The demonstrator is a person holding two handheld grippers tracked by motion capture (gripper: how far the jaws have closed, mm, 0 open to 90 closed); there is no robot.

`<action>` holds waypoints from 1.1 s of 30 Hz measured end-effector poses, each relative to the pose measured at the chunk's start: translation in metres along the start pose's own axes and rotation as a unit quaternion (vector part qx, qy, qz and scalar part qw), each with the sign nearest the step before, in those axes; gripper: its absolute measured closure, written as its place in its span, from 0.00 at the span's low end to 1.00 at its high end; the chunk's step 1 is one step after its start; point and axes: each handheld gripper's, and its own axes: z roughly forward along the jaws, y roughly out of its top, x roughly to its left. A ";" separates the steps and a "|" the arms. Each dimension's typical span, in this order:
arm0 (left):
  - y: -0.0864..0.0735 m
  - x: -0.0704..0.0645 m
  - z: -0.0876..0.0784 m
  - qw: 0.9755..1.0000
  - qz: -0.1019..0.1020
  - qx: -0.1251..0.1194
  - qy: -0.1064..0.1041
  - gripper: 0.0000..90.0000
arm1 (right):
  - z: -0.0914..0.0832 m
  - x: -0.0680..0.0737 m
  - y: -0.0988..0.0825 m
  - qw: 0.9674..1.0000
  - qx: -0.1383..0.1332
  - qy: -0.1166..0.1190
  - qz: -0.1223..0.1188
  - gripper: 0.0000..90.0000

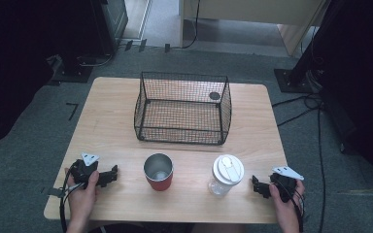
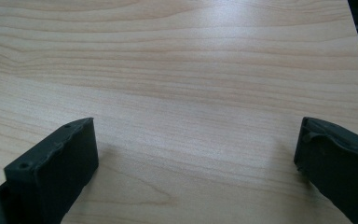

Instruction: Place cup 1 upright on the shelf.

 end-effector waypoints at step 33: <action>0.005 -0.040 -0.045 0.995 0.039 -0.064 -0.070 0.00 | 0.000 0.000 0.000 1.000 0.000 0.000 0.000 0.00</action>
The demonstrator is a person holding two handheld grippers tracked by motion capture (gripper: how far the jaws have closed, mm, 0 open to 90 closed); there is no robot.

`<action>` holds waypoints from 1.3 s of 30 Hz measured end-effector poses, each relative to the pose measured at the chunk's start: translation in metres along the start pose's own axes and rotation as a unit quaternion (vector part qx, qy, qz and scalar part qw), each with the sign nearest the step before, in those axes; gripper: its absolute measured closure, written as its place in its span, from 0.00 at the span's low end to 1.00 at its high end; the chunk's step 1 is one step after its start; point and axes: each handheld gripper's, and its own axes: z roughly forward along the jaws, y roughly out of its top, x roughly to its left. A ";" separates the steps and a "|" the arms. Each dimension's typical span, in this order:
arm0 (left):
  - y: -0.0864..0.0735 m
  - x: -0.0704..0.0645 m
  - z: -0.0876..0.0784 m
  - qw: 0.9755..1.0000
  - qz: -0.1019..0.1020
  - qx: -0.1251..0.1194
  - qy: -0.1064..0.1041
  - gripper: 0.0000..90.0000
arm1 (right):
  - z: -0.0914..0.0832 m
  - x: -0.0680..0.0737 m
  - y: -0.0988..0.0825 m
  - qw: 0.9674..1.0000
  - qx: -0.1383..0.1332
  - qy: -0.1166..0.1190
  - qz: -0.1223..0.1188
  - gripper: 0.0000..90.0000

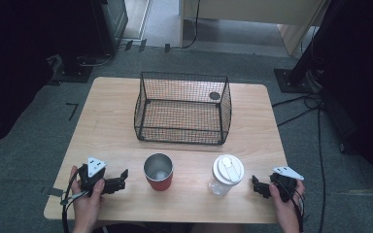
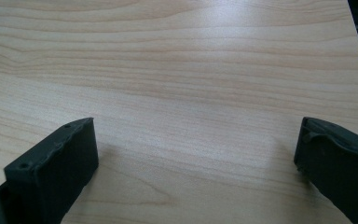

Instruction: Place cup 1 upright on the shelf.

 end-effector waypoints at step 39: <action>-0.023 -0.061 -0.007 0.993 0.061 0.003 -0.097 0.00 | 0.000 0.000 0.000 1.000 0.000 0.000 0.000 0.00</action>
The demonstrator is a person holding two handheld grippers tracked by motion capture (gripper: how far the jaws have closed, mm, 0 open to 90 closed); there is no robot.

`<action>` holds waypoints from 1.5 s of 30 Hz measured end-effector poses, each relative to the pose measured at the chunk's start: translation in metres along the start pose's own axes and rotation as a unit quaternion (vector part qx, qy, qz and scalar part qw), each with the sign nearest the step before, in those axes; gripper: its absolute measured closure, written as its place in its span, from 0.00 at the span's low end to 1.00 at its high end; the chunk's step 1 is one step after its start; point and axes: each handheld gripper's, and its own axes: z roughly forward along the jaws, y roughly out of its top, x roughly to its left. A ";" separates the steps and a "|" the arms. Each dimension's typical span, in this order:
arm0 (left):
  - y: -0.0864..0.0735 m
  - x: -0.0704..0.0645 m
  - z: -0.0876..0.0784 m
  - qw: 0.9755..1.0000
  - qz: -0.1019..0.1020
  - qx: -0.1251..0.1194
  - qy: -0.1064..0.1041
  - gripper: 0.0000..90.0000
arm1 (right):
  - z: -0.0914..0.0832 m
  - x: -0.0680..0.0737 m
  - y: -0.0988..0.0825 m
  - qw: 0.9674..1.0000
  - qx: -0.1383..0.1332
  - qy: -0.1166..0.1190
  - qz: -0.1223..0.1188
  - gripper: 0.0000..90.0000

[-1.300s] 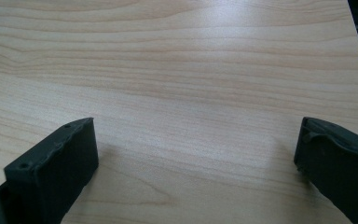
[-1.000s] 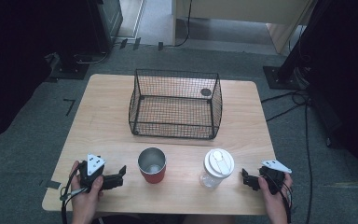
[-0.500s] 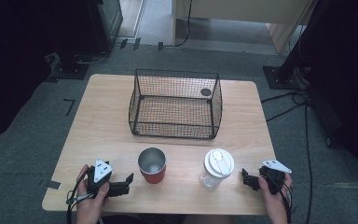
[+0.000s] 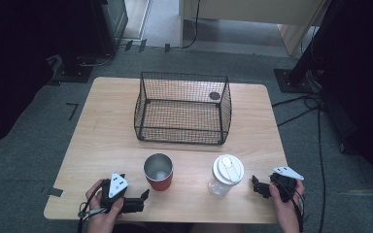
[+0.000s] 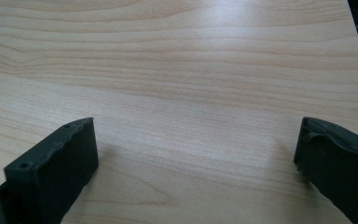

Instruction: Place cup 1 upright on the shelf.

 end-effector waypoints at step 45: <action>0.064 -0.051 0.023 1.000 0.003 -0.030 0.006 0.07 | 0.000 0.000 0.000 1.000 0.000 0.000 0.000 0.00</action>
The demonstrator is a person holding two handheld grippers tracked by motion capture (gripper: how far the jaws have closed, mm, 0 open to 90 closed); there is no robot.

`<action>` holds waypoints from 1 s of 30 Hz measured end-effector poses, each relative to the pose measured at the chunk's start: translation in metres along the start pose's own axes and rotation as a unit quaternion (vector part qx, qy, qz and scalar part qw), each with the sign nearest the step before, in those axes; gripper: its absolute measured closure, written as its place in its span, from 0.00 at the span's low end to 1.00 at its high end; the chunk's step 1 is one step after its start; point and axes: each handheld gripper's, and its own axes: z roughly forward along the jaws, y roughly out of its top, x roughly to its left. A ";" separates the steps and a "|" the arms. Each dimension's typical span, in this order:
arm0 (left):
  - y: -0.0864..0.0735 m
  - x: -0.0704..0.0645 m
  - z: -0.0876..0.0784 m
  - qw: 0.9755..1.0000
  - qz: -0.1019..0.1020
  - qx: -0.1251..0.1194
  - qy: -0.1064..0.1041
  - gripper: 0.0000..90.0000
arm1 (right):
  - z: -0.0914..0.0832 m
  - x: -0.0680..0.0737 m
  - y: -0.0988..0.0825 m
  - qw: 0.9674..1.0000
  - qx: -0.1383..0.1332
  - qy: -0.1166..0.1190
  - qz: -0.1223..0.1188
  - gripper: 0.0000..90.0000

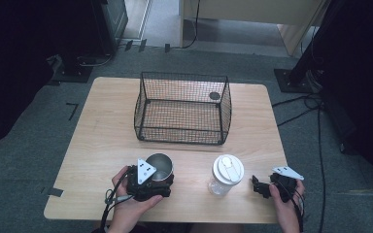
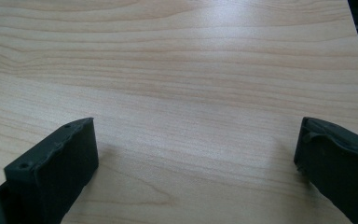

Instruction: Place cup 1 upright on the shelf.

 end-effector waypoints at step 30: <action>0.027 0.011 0.003 1.000 -0.001 -0.009 0.008 0.09 | 0.000 0.000 0.000 1.000 0.000 0.000 0.000 0.00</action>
